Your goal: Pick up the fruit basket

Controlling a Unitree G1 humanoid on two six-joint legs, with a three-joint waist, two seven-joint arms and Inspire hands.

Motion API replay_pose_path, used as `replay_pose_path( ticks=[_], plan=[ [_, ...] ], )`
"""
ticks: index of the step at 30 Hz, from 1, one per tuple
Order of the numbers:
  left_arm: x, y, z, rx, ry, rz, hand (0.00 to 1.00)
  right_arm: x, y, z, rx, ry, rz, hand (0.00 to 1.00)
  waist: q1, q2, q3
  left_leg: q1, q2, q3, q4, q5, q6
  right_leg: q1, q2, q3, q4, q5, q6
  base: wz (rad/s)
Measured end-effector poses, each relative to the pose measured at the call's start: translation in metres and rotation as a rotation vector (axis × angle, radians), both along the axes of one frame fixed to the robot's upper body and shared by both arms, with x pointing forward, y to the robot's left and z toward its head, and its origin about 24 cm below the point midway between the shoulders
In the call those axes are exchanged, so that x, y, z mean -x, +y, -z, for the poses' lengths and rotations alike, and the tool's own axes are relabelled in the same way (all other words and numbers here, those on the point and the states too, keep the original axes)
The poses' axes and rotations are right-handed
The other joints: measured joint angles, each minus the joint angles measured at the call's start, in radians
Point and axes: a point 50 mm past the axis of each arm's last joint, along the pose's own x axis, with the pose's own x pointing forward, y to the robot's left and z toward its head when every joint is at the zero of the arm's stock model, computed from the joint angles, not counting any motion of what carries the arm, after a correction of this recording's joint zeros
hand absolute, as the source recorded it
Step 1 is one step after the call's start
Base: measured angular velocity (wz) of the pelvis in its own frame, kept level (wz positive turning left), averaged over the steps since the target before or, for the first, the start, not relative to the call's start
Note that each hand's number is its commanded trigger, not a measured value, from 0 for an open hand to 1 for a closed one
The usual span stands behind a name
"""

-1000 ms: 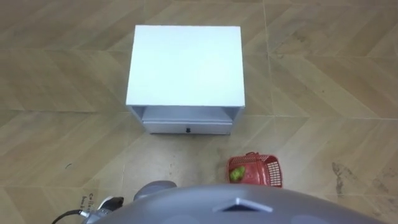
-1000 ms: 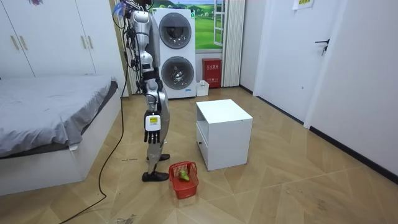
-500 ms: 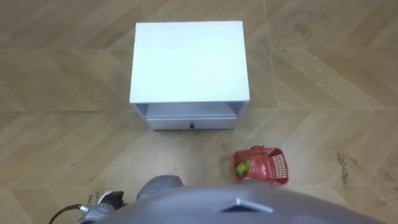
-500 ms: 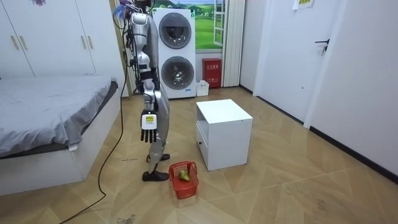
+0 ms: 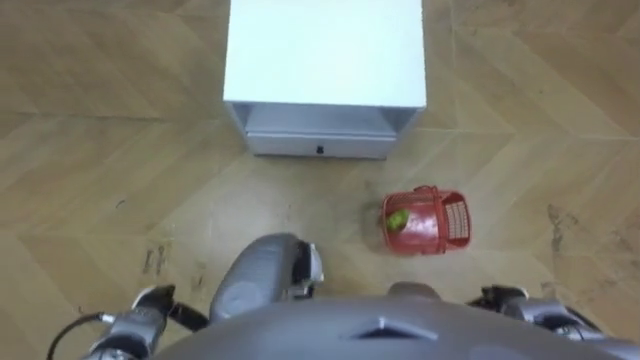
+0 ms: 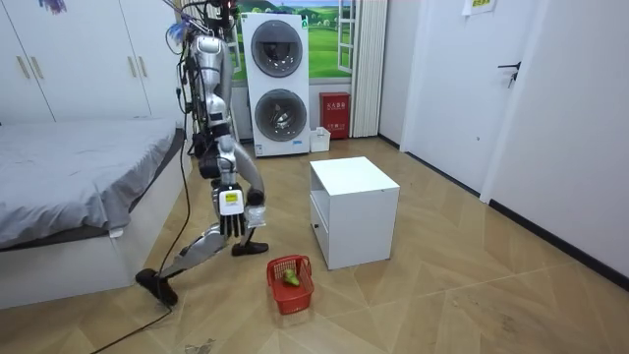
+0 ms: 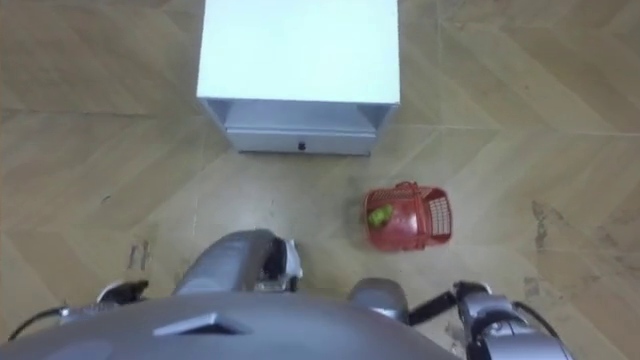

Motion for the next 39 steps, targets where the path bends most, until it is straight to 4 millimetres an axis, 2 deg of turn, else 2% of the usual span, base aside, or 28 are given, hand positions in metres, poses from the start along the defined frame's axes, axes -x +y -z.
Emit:
replay_pose_path(
  ticks=[1,2,3,4,5,7,8,9,11,13,15,17,18,19,20,21,22,23,24,26,29,33,39],
  plan=[
    [-0.014,-0.001,-0.002,-0.009,-0.031,0.005,0.0,-0.01,0.0,-0.002,-0.009,-0.043,0.018,0.0,-0.004,0.002,0.0115,-0.079,-0.011,-0.002,0.096,-0.015,-0.002,-0.006,0.008,0.013,0.025,-0.099,0.02,0.4],
    [-0.024,-0.004,-0.003,-0.007,-0.054,0.018,0.0,-0.014,-0.001,-0.003,-0.013,-0.066,0.036,0.0,-0.003,0.009,0.0143,-0.12,-0.011,-0.006,0.144,-0.023,-0.004,-0.021,0.015,0.015,0.056,-0.157,0.022,0.4],
    [-0.035,-0.007,-0.004,0.003,-0.08,0.027,0.0,-0.025,0.0,-0.005,-0.026,-0.105,0.051,0.0,0.009,0.011,0.0178,-0.191,-0.013,-0.009,0.221,-0.037,-0.015,-0.066,0.02,0.017,0.141,-0.246,0.012,0.16],
    [-0.043,-0.008,-0.006,0.006,-0.098,0.024,0.0,-0.035,0.004,-0.007,-0.046,-0.14,0.06,0.0,0.018,0.008,0.0173,-0.253,-0.016,-0.007,0.288,-0.049,-0.022,-0.117,0.023,0.033,0.236,-0.311,0.012,0.13],
    [-0.047,-0.008,-0.007,0.003,-0.104,0.022,0.0,-0.04,0.006,-0.008,-0.057,-0.157,0.063,0.0,0.018,0.007,0.0183,-0.283,-0.019,-0.006,0.321,-0.054,-0.024,-0.142,0.023,0.041,0.288,-0.334,0.013,0.25],
    [-0.054,-0.008,-0.008,-0.002,-0.12,0.021,0.0,-0.044,0.008,-0.008,-0.082,-0.19,0.103,0.0,0.017,-0.005,0.0243,-0.387,-0.035,0.007,0.46,-0.08,-0.017,-0.213,0.017,0.072,0.489,-0.401,0.031,0.4],
    [-0.053,-0.008,-0.008,-0.005,-0.128,0.012,0.0,-0.047,0.008,-0.009,-0.091,-0.214,0.125,0.0,0.015,-0.009,0.0227,-0.439,-0.044,0.01,0.534,-0.099,-0.012,-0.242,0.017,0.074,0.581,-0.42,0.032,0.34],
    [-0.053,-0.008,-0.008,-0.008,-0.127,0.009,0.0,-0.047,0.008,-0.009,-0.095,-0.22,0.139,0.0,0.014,-0.009,0.0207,-0.462,-0.046,0.01,0.569,-0.108,-0.011,-0.253,0.017,0.074,0.623,-0.425,0.03,0.28],
    [-0.045,-0.006,-0.006,-0.015,-0.116,-0.021,0.0,-0.045,0.007,-0.009,-0.11,-0.228,0.19,0.0,0.012,-0.014,0.0191,-0.541,-0.051,0.025,0.694,-0.151,0.0,-0.3,0.004,0.077,0.781,-0.429,0.026,0.21],
    [-0.042,-0.006,-0.005,-0.015,-0.124,-0.055,0.0,-0.042,0.007,-0.008,-0.12,-0.231,0.224,0.0,-0.004,-0.026,0.0144,-0.582,-0.065,0.052,0.75,-0.163,0.01,-0.313,-0.019,0.078,0.864,-0.431,0.023,0.38],
    [-0.043,-0.005,-0.006,-0.017,-0.155,-0.082,0.0,-0.041,0.007,-0.008,-0.129,-0.246,0.253,0.0,-0.021,-0.045,0.0216,-0.603,-0.066,0.087,0.779,-0.176,-0.001,-0.318,-0.037,0.089,0.917,-0.431,0.023,0.4],
    [-0.041,-0.005,-0.006,-0.023,-0.179,-0.096,0.0,-0.04,0.008,-0.007,-0.134,-0.249,0.258,0.0,-0.037,-0.052,0.022,-0.616,-0.064,0.115,0.788,-0.177,-0.016,-0.318,-0.047,0.1,0.941,-0.432,0.022,0.37],
    [-0.04,-0.004,-0.006,-0.023,-0.192,-0.106,0.0,-0.038,0.008,-0.007,-0.138,-0.244,0.263,0.0,-0.055,-0.06,0.0233,-0.621,-0.064,0.127,0.794,-0.187,-0.054,-0.316,-0.056,0.109,0.946,-0.432,0.022,0.17],
    [-0.035,-0.004,-0.005,-0.022,-0.19,-0.111,0.0,-0.033,0.008,-0.005,-0.143,-0.237,0.281,0.0,-0.055,-0.071,0.0287,-0.622,-0.062,0.118,0.84,-0.212,-0.09,-0.31,-0.071,0.11,0.949,-0.432,0.022,-0.4],
    [-0.022,-0.002,-0.002,-0.026,-0.16,-0.119,0.0,-0.031,0.007,-0.005,-0.147,-0.235,0.296,0.0,-0.028,-0.041,0.0152,-0.612,-0.065,0.057,0.898,-0.258,-0.057,-0.309,-0.072,0.111,0.967,-0.437,0.032,-0.76],
    [-0.017,0.0,-0.002,-0.032,-0.147,-0.124,0.0,-0.028,0.009,-0.004,-0.149,-0.231,0.297,0.0,-0.02,-0.043,0.0095,-0.61,-0.071,0.057,0.913,-0.274,-0.028,-0.308,-0.081,0.108,0.979,-0.441,0.038,-0.81],
    [-0.011,0.004,-0.002,-0.053,-0.138,-0.129,0.0,-0.024,0.016,0.0,-0.165,-0.217,0.297,0.0,-0.024,-0.066,-0.004,-0.609,-0.114,0.063,0.917,-0.287,-0.007,-0.292,-0.11,0.108,0.985,-0.448,0.049,-0.21],
    [-0.011,0.005,-0.002,-0.065,-0.145,-0.127,0.0,-0.022,0.019,0.001,-0.173,-0.213,0.3,0.0,-0.038,-0.078,-0.0085,-0.606,-0.126,0.064,0.917,-0.291,-0.005,-0.278,-0.117,0.105,0.983,-0.448,0.049,0.28],
    [-0.011,0.007,-0.003,-0.085,-0.158,-0.112,0.0,-0.021,0.023,0.002,-0.181,-0.21,0.302,0.0,-0.064,-0.09,-0.009,-0.603,-0.126,0.07,0.915,-0.293,-0.003,-0.261,-0.117,0.094,0.98,-0.446,0.051,0.56],
    [-0.02,0.005,-0.004,-0.088,-0.198,-0.096,0.0,-0.024,0.021,0.001,-0.167,-0.219,0.295,0.0,-0.081,-0.104,-0.0113,-0.602,-0.102,0.089,0.92,-0.293,-0.003,-0.25,-0.112,0.091,0.984,-0.444,0.053,0.42],
    [-0.02,0.004,-0.004,-0.089,-0.201,-0.097,0.0,-0.028,0.021,-0.001,-0.153,-0.234,0.259,0.0,-0.078,-0.105,-0.0109,-0.594,-0.095,0.089,0.928,-0.29,-0.007,-0.242,-0.103,0.094,0.999,-0.446,0.051,0.03],
    [-0.014,0.005,-0.003,-0.09,-0.188,-0.094,0.0,-0.031,0.021,-0.002,-0.147,-0.245,0.252,0.0,-0.077,-0.102,-0.0087,-0.594,-0.093,0.086,0.929,-0.287,-0.01,-0.231,-0.09,0.092,1.008,-0.465,0.037,0.09],
    [-0.005,0.004,-0.002,-0.095,-0.158,-0.067,0.0,-0.036,0.022,-0.003,-0.151,-0.271,0.237,0.0,-0.075,-0.103,-0.0021,-0.593,-0.093,0.081,0.934,-0.298,-0.049,-0.22,-0.077,0.095,1.026,-0.493,0.023,0.02]
  ],
)
